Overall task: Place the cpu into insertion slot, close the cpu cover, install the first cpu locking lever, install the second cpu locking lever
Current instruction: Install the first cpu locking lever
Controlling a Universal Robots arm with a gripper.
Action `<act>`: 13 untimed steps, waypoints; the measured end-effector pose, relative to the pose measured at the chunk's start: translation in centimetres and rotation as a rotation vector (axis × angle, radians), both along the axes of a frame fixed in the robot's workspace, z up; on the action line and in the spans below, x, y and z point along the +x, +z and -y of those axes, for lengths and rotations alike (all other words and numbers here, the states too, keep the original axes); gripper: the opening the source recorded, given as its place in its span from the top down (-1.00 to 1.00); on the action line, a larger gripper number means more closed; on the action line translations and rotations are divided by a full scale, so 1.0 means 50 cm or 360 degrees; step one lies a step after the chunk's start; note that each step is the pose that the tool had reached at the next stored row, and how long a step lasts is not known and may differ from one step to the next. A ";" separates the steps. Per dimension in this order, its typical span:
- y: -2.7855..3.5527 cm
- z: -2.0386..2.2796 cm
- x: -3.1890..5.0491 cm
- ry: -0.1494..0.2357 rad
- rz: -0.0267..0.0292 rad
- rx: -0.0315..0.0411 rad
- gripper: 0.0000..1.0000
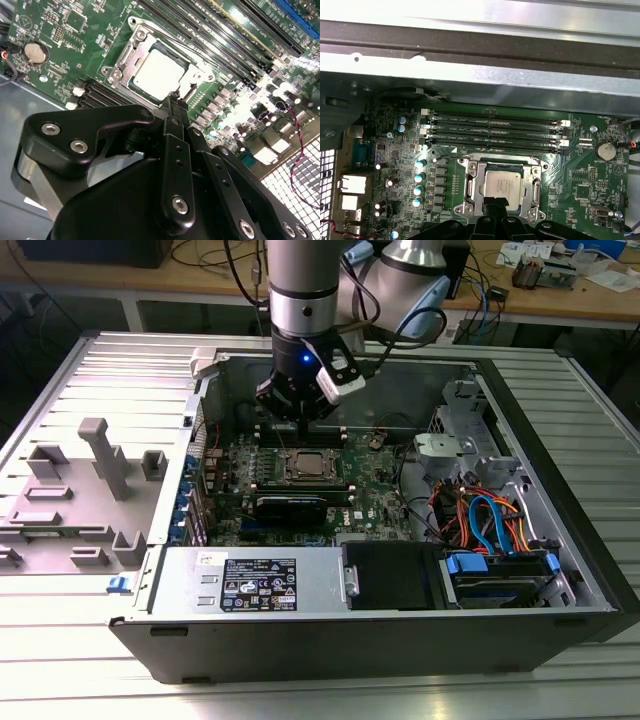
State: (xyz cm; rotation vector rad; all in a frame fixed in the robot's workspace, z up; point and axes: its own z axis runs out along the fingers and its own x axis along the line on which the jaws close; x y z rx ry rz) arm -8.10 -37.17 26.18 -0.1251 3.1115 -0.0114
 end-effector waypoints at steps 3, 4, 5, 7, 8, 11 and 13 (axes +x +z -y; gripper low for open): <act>0.000 -0.0012 -0.005 0.0000 -0.00002 0.0000 0.79; 0.000 -0.0012 -0.005 0.0000 -0.00002 0.0000 0.79; 0.000 -0.0012 -0.005 0.0000 -0.00001 0.0000 0.79; 0.000 -0.0012 -0.005 0.0000 0.00000 0.0000 0.79; 0.000 -0.0012 -0.005 0.0000 -0.00002 0.0000 0.79; 0.000 -0.0012 -0.009 0.0000 -0.00001 0.0000 0.79; 0.000 -0.0012 -0.009 0.0000 -0.00001 0.0000 0.79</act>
